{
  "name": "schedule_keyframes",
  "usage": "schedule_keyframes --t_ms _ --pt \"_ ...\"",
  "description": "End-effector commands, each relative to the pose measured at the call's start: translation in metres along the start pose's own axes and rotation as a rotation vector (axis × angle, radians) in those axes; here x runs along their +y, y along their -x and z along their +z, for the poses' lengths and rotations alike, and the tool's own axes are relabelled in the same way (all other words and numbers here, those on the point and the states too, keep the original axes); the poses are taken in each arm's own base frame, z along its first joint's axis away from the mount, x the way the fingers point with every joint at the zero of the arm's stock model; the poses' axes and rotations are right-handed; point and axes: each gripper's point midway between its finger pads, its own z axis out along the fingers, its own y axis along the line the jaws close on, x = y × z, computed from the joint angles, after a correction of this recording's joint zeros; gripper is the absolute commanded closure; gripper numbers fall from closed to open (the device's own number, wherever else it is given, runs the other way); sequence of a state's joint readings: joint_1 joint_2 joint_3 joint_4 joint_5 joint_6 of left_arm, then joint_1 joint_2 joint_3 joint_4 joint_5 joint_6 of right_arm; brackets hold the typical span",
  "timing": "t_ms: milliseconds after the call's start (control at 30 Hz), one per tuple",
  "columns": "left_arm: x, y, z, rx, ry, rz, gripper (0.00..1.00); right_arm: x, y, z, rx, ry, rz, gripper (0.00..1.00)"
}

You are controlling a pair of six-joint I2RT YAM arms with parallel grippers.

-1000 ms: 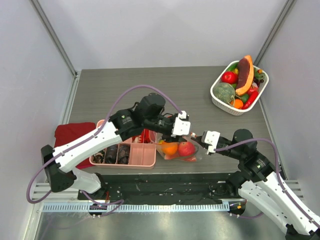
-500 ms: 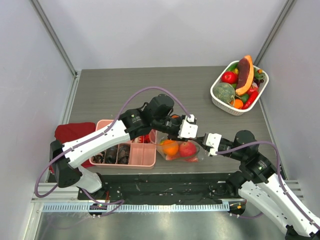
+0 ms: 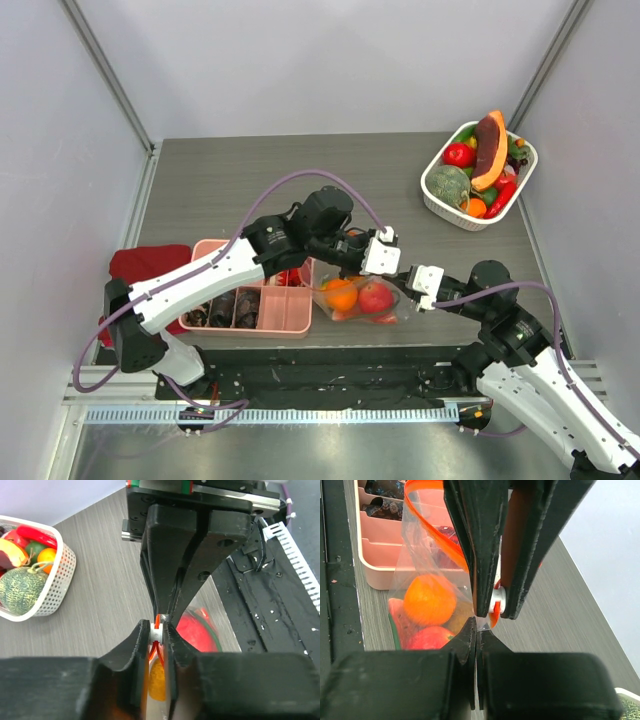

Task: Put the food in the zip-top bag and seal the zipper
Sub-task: Zip the zipper food storage bag at the center of the board.

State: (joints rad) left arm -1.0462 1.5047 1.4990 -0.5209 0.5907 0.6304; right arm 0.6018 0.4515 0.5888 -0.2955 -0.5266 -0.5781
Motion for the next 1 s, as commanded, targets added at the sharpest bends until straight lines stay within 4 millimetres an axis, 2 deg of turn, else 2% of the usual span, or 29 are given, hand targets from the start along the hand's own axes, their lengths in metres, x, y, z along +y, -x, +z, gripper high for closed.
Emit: schedule_keyframes --t_ms 0,67,167,300,433,733,967 --pt "-0.004 0.008 -0.006 -0.004 -0.02 0.019 0.92 -0.011 0.018 -0.001 -0.07 -0.044 -0.042 0.99" --pt "-0.007 0.004 -0.009 0.012 -0.024 0.022 0.97 -0.012 0.019 -0.002 -0.071 -0.055 -0.045 0.99" --pt "-0.008 -0.008 -0.015 0.043 -0.006 0.013 0.99 -0.013 0.018 -0.004 -0.068 -0.066 -0.051 0.99" --pt "0.002 -0.028 -0.026 0.089 0.028 -0.025 0.99 -0.012 0.019 -0.007 -0.073 -0.068 -0.059 0.99" --pt "0.008 -0.039 -0.035 0.112 0.048 -0.048 0.99 -0.012 0.019 -0.01 -0.069 -0.074 -0.071 0.99" --pt "0.011 -0.057 -0.052 0.158 0.067 -0.067 1.0 -0.013 0.019 -0.016 -0.056 -0.092 -0.093 0.99" --pt "0.01 -0.08 -0.078 0.22 0.093 -0.098 1.0 -0.02 0.011 -0.021 -0.017 -0.143 -0.113 0.99"
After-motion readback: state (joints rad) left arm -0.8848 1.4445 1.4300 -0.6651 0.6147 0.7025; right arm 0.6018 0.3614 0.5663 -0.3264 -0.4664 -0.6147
